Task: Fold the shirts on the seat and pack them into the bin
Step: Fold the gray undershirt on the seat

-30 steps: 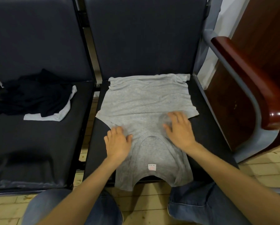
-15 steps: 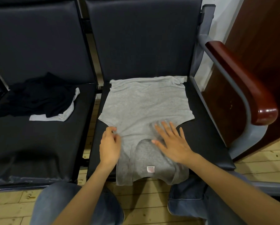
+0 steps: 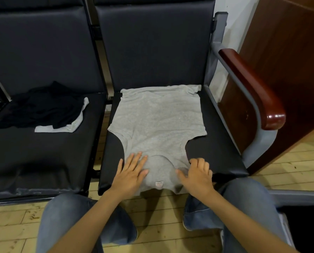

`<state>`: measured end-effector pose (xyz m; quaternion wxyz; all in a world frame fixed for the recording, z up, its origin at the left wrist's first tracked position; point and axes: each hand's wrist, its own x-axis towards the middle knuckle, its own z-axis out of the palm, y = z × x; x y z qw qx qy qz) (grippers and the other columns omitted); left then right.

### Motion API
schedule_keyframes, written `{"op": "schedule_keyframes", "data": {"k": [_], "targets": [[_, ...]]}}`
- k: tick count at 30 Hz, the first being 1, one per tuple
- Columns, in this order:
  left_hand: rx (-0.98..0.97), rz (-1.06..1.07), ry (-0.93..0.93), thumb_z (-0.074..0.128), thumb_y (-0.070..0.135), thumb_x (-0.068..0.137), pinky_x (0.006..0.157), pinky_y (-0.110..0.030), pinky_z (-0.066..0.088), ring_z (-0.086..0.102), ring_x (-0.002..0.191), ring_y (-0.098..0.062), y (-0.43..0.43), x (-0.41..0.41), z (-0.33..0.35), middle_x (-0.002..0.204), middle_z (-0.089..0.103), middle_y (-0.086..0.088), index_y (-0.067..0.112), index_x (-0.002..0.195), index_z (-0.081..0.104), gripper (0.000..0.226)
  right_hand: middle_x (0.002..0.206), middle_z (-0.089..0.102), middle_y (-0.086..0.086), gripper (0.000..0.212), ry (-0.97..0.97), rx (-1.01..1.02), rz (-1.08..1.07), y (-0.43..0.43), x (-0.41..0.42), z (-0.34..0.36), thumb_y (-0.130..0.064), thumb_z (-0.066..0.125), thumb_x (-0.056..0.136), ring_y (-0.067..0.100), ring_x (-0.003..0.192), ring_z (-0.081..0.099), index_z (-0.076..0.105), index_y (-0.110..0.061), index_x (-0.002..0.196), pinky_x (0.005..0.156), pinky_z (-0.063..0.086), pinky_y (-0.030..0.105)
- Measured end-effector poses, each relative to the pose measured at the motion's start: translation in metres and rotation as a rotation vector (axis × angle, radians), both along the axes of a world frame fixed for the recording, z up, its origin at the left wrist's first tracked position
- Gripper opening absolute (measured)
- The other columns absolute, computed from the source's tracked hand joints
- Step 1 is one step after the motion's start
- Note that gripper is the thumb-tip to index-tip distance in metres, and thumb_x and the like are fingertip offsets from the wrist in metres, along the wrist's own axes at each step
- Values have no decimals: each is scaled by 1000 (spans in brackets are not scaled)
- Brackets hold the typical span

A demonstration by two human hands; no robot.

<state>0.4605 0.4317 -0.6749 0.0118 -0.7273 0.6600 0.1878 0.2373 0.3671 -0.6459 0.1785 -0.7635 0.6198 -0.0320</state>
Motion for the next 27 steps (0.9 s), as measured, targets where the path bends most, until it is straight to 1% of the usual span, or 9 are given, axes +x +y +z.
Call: {"op": "schedule_keyframes", "data": {"k": [4, 6, 8, 11, 14, 16, 18, 23, 27], "targets": [[-104, 258, 128, 19, 63, 94, 115, -45, -8, -14, 145, -19, 12, -14, 0, 159, -11, -2, 29, 152, 3, 70, 130, 36, 6, 45, -94, 42, -154, 2, 0, -2, -47, 51, 93, 25, 123, 31, 42, -17, 126, 100, 28, 35], [-310, 593, 182, 43, 66, 85, 110, -48, 11, 13, 139, -33, 24, -29, 2, 152, 19, -17, 10, 144, 32, 82, 128, 38, 7, 37, -129, 64, -188, 1, 1, 0, -44, 53, 93, 26, 121, 32, 50, -17, 118, 100, 27, 35], [-325, 809, 196, 62, 57, 80, 103, -46, 20, 25, 127, -36, 31, -38, 7, 138, 33, -18, 6, 127, 47, 71, 127, 39, 7, 33, -97, 62, -161, 5, 3, 1, -42, 51, 95, 27, 120, 32, 55, -16, 114, 100, 27, 35], [-183, 838, 160, 63, 52, 83, 102, -43, 20, 26, 122, -33, 32, -39, 17, 131, 34, -12, 11, 117, 57, 53, 119, 46, 8, 28, -138, 16, -121, 17, 5, 5, -35, 45, 99, 28, 116, 38, 52, -12, 111, 96, 31, 36], [-230, 819, 295, 64, 48, 84, 98, -41, 26, 42, 113, -31, 34, -38, 25, 108, 55, -8, 14, 93, 62, 35, 89, 51, 8, 19, -568, 133, -214, 30, 3, 18, -28, 42, 100, 24, 85, 51, 40, -10, 96, 73, 43, 37], [-294, 818, 546, 67, 41, 84, 85, -36, 39, 55, 95, -29, 42, -39, 36, 81, 59, -2, 17, 78, 53, 28, 80, 48, 3, 20, -761, 233, -284, 34, -2, 31, -28, 45, 100, 14, 68, 47, 38, -10, 96, 57, 40, 26], [-296, 855, 755, 70, 32, 84, 68, -30, 44, 58, 83, -23, 52, -42, 49, 77, 56, 1, 13, 86, 52, 27, 83, 46, -1, 21, -796, 312, -318, 35, -10, 41, -26, 53, 96, 12, 73, 47, 40, -11, 101, 58, 39, 23], [-253, 850, 1081, 62, 16, 91, 60, -19, 46, 57, 80, -10, 80, -41, 79, 94, 59, -3, 16, 106, 57, 16, 114, 54, 2, 29, -901, 636, -244, 37, -39, 61, -17, 66, 88, 22, 107, 54, 51, -20, 114, 93, 47, 37], [-269, 773, 1185, 64, 9, 88, 73, -20, 46, 59, 89, -15, 88, -32, 99, 89, 65, -1, 11, 92, 70, 7, 112, 62, 11, 36, -1217, 947, -268, 35, -62, 81, 2, 61, 87, 26, 98, 63, 56, -15, 118, 76, 57, 37]]}}
